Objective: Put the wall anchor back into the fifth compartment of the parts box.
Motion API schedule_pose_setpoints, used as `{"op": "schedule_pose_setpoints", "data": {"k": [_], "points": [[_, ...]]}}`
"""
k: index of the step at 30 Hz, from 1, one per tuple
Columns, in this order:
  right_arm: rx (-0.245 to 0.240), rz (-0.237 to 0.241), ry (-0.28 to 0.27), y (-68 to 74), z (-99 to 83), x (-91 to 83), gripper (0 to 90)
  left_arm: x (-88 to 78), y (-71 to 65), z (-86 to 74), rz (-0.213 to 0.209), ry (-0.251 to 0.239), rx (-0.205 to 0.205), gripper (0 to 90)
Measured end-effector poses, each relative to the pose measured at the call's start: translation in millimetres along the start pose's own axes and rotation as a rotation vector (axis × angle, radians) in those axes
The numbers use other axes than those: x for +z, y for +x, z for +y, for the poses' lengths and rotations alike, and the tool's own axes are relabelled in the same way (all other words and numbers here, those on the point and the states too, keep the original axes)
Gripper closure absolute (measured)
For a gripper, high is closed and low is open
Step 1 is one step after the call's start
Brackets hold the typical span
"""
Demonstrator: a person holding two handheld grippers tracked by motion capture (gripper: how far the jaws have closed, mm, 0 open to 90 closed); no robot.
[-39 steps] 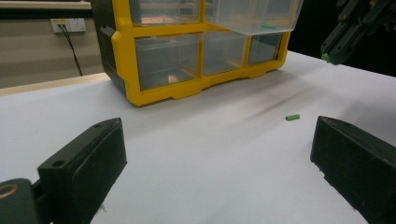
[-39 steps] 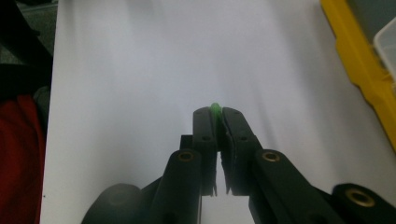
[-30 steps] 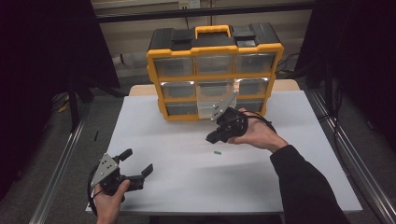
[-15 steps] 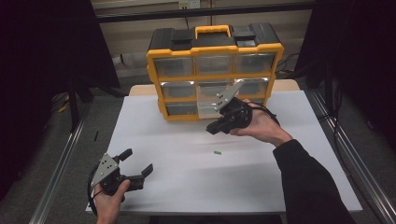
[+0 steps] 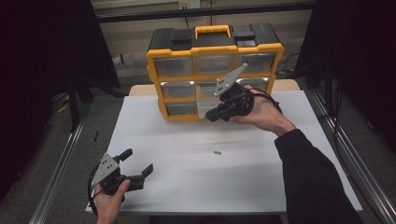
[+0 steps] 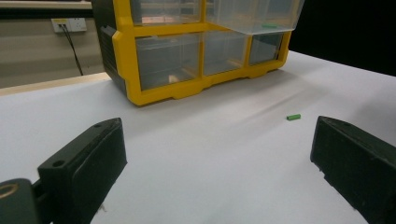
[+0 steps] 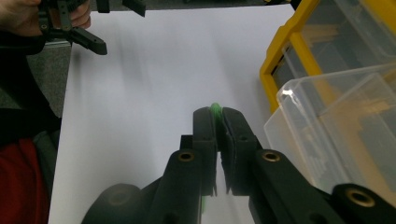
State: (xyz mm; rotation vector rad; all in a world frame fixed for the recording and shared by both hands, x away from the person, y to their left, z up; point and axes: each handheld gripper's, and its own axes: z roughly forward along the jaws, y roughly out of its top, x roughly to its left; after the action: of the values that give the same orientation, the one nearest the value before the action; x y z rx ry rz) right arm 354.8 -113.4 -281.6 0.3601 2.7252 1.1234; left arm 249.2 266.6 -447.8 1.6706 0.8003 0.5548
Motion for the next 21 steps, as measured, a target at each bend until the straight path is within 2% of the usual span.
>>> {"op": "schedule_pose_setpoints", "data": {"k": [3,4,12,16,21], "points": [[-0.008,-0.011,0.008,-2.6,5.3,-3.2,84.6,0.6,-0.9,-0.1,0.000,-0.006,-0.010,3.4],[-0.006,-0.015,0.011,-3.6,7.4,-4.8,84.7,0.0,-0.1,0.0,0.000,0.002,0.002,3.4],[-0.003,-0.048,-0.013,-12.7,19.8,-16.4,84.6,0.2,-0.1,0.0,-0.001,0.001,-0.001,3.4],[0.000,-0.089,-0.013,-18.5,26.9,-22.9,84.6,0.0,0.1,0.1,-0.002,0.000,0.000,3.4],[0.011,-0.127,0.025,-29.0,34.0,-28.9,84.6,0.1,0.2,0.2,-0.002,0.000,0.001,3.4]]}}
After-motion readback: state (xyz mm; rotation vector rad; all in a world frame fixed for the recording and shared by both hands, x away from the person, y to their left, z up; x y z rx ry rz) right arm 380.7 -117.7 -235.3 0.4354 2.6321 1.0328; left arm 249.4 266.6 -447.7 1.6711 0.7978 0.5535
